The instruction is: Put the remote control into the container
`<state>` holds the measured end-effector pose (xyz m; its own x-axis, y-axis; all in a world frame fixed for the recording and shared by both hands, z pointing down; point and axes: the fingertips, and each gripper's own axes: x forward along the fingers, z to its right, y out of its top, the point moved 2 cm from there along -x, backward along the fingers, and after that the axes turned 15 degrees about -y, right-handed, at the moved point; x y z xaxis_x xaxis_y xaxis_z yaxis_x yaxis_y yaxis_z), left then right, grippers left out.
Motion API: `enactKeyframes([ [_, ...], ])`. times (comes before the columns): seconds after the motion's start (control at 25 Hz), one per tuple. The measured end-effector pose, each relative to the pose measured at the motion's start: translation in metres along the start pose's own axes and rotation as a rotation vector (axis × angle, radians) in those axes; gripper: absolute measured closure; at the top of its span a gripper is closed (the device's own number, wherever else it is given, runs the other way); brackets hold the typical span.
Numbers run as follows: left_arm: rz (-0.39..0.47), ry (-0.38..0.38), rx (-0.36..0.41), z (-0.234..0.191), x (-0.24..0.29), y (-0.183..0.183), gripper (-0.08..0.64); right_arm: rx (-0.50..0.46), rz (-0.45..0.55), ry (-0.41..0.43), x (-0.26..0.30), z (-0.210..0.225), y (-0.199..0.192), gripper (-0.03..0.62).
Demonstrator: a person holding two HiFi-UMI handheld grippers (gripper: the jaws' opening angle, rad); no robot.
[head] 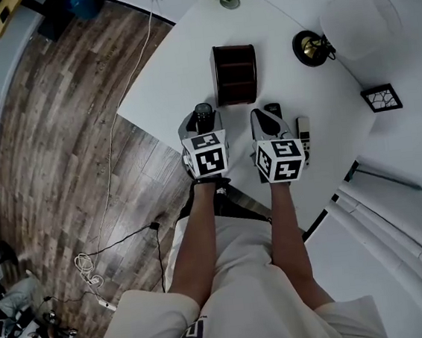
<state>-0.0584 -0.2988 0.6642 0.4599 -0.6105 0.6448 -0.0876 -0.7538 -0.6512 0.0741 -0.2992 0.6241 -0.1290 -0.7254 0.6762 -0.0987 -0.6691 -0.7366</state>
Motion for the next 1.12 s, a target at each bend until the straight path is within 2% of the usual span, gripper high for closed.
enactKeyframes([
  [0.24,0.154,-0.007,0.123,0.024,-0.028,0.039,0.337,0.004,0.028,0.037,-0.015,-0.001,0.012,0.591],
  [0.48,0.339,-0.019,0.311,0.065,-0.038,0.099,0.337,0.007,0.05,0.021,-0.03,0.011,0.015,0.591],
  [0.8,0.621,-0.004,0.411,0.082,-0.035,0.195,0.337,0.0,0.028,-0.034,-0.046,0.038,0.002,0.591],
  [0.92,0.721,0.036,0.441,0.086,-0.027,0.22,0.337,0.008,0.017,-0.058,-0.047,0.053,-0.003,0.591],
  [1.0,0.752,0.067,0.464,0.087,-0.018,0.224,0.336,0.036,0.002,-0.078,-0.05,0.062,-0.011,0.591],
  [1.12,0.761,0.061,0.469,0.087,-0.001,0.228,0.336,0.063,-0.018,-0.11,-0.053,0.073,-0.019,0.591],
])
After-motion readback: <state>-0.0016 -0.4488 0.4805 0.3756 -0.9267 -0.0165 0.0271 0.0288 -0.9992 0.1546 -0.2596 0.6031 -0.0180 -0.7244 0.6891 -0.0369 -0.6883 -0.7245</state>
